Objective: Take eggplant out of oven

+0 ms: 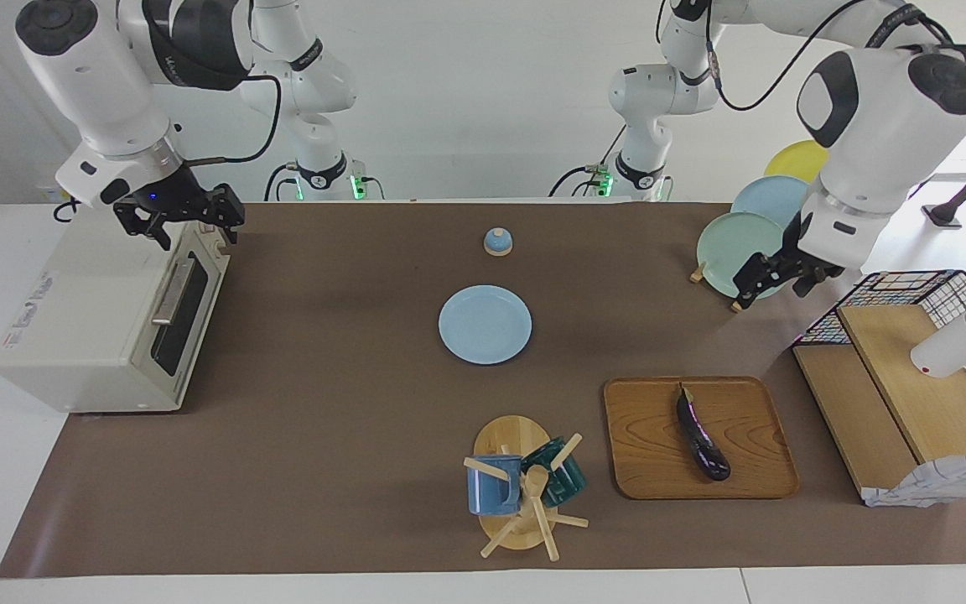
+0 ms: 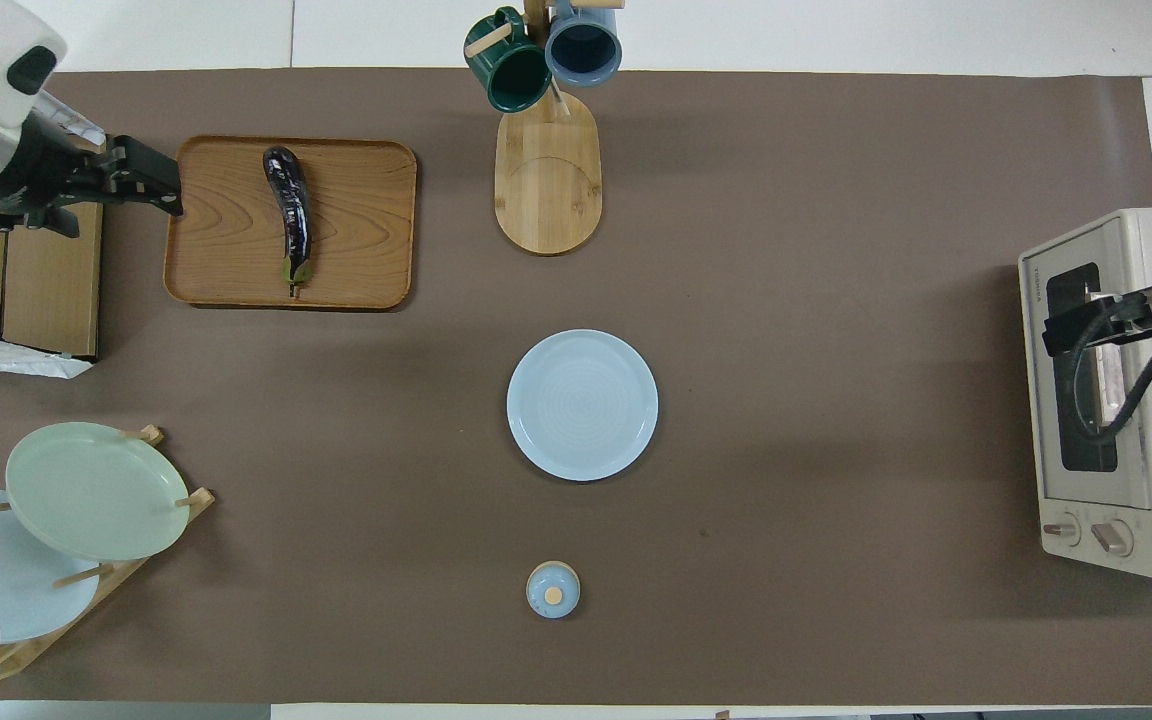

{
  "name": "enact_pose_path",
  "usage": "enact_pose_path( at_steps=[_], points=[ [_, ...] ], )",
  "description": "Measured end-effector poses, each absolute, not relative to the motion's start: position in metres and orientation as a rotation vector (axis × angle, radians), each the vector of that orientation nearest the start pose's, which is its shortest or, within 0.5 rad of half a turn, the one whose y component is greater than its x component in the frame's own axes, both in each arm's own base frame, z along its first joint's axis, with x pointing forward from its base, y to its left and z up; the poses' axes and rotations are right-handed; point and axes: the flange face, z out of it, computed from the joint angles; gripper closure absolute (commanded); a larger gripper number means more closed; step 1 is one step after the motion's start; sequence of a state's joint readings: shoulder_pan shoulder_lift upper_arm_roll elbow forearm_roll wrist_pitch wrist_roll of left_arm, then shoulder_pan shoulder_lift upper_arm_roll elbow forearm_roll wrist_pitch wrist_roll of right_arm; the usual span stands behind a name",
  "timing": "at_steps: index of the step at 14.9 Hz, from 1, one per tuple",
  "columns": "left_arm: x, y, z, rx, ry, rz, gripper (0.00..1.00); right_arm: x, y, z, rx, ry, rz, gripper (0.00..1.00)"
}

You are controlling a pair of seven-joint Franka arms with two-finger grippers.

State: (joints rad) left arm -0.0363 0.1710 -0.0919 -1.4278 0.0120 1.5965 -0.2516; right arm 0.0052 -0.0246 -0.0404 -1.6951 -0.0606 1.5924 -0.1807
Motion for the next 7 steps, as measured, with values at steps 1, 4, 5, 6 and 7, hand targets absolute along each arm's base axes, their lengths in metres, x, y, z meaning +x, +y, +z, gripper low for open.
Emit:
enact_pose_path(
  at_steps=[1,4,5,6,7],
  points=[
    [0.589,-0.072,0.603,-3.133,-0.192,0.017,0.00,0.544,-0.026,0.582,-3.181,-0.238,0.133,0.00],
    [0.556,-0.076,0.596,-3.117,-0.167,0.081,0.00,0.544,-0.026,0.583,-3.181,-0.238,0.129,0.00],
    [0.549,-0.077,0.588,-3.113,-0.139,0.106,0.00,0.544,-0.026,0.583,-3.181,-0.238,0.128,0.00],
    [0.544,-0.078,0.581,-3.111,-0.097,0.120,0.00,0.544,-0.026,0.583,-3.181,-0.238,0.127,0.00],
    [0.543,-0.078,0.577,-3.114,-0.060,0.112,0.00,0.544,-0.026,0.583,-3.181,-0.238,0.127,0.00]
  ],
)
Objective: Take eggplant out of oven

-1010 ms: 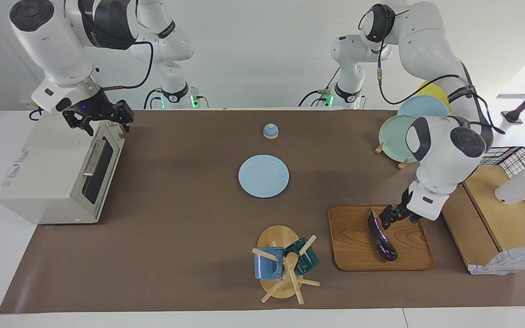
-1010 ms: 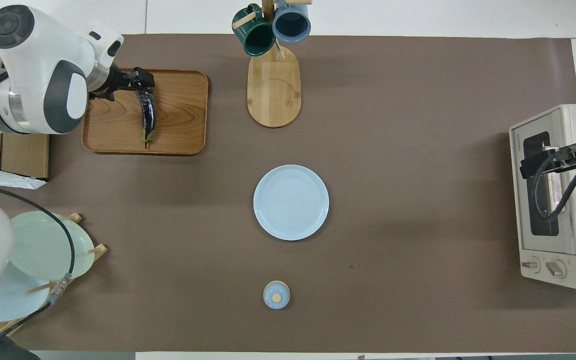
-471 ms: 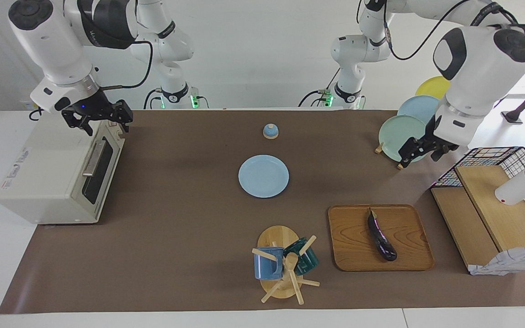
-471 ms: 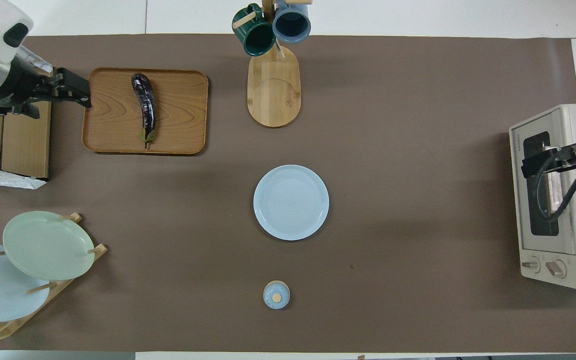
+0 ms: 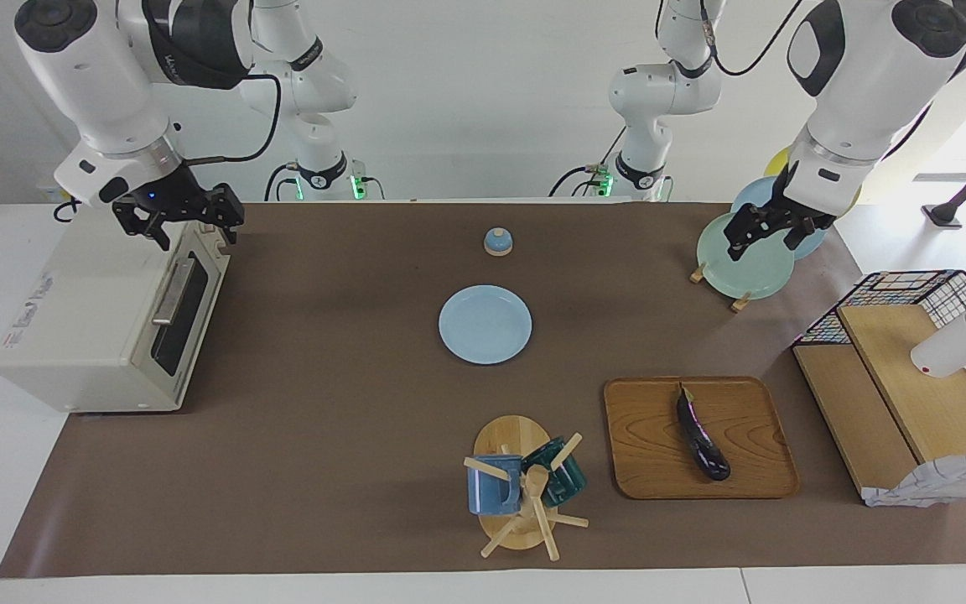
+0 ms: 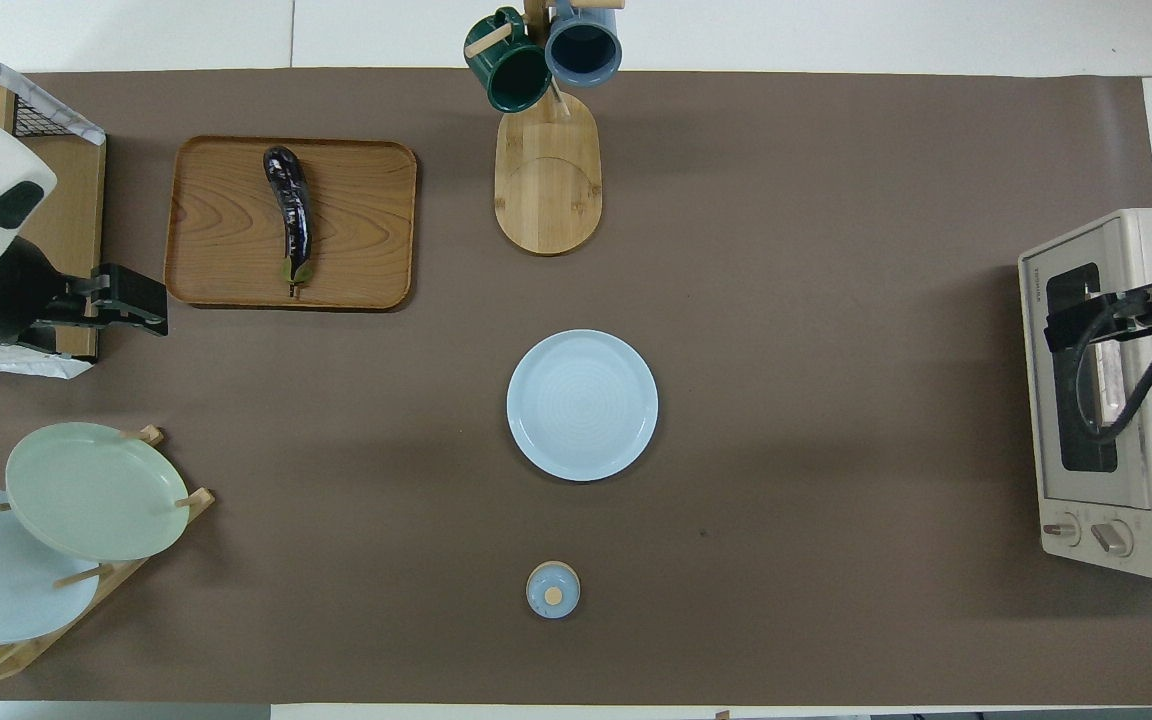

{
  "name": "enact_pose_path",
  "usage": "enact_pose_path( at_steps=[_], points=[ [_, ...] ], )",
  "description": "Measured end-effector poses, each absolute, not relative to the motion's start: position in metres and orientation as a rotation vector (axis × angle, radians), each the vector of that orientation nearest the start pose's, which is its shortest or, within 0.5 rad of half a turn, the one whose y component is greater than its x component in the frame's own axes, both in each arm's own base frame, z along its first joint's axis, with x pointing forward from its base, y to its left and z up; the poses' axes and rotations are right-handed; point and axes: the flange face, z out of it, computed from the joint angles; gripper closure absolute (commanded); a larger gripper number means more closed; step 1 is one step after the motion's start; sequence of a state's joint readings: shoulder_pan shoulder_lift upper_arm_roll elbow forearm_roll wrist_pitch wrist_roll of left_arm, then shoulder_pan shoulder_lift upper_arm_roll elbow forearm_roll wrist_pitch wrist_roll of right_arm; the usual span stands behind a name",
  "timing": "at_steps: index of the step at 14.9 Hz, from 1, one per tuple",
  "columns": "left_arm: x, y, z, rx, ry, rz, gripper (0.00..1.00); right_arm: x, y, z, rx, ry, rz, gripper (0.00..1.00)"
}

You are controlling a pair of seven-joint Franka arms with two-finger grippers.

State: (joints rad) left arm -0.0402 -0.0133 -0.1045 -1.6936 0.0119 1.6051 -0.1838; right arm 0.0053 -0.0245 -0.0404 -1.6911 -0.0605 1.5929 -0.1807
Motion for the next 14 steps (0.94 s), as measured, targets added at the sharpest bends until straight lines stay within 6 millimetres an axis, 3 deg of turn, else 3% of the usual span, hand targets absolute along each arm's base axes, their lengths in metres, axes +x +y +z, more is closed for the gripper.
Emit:
enact_pose_path(
  at_steps=[2,9,14],
  points=[
    [0.544,-0.079,0.576,-3.119,-0.029,0.090,0.00,0.544,-0.026,0.583,-3.181,-0.238,0.127,0.00],
    [0.549,-0.080,0.602,-3.155,-0.030,0.009,0.00,0.544,-0.026,0.584,-3.184,-0.216,0.123,0.00],
    [0.551,-0.076,0.599,-3.157,-0.045,0.022,0.00,0.544,-0.026,0.584,-3.185,-0.207,0.122,0.00]
  ],
)
